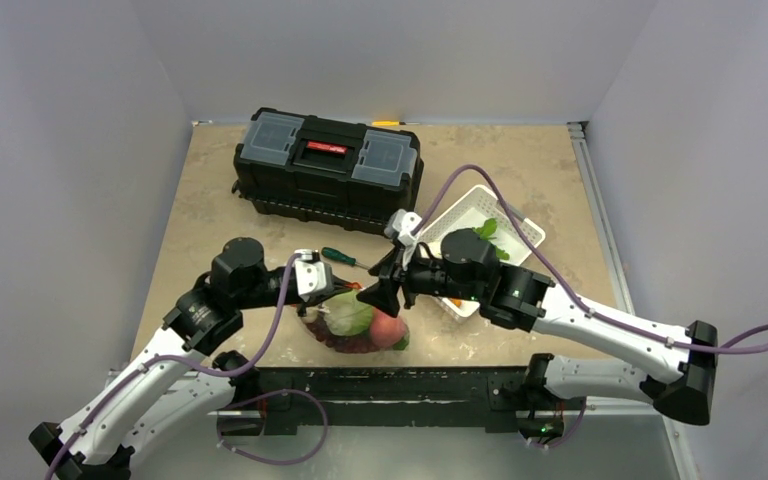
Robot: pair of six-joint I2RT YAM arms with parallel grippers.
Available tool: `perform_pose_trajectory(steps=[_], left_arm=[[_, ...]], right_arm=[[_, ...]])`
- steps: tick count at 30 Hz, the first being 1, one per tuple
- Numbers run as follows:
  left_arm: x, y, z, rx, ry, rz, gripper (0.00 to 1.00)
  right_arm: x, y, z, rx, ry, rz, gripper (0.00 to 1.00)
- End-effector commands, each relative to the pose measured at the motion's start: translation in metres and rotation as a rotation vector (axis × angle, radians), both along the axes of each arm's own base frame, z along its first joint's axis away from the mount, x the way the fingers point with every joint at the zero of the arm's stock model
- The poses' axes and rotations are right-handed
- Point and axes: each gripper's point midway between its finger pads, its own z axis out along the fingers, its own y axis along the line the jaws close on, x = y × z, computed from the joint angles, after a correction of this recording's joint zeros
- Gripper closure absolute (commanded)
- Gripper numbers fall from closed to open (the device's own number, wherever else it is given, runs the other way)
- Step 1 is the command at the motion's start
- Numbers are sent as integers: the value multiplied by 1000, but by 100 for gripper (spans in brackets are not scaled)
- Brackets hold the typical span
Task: Place the food in the zip-top bag and seal the zipper
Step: Adjust the zipper food storage bag at the center of the board.
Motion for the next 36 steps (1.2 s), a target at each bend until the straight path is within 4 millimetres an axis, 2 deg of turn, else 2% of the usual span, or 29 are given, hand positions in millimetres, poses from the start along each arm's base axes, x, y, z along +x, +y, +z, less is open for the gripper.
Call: perform_pose_trajectory(steps=[1,7,11,14,17,21,25,27,32,36], left_arm=[[0,-2,23,-46,-62,-10,100],[0,-2,26,-56,-55,-4,100],[1,-3,27,-65,-53,3,100],[3,-2,28,-64,-45,19,100],[4,-1,31,-71,-51,31,100],[4,0,36,-76,-52,37,100],[4,0,36,-81,-58,38,100],[3,0,37,-85,-57,32,100],[1,1,40,-91,-64,28,98],[-1,0,40,-96,-65,20,56]], right_arm=[[7,-18,24,161,-29,-59,41],[-14,-31,31,348,-65,0,28],[-29,-24,24,360,-67,101,29],[-32,-17,14,312,-66,149,31],[-28,-13,6,277,-60,139,30],[-12,-8,6,280,-61,70,26],[2,2,3,273,-59,21,28],[9,7,2,267,-60,1,34],[5,13,4,286,-47,34,64],[-2,11,2,294,-52,70,89]])
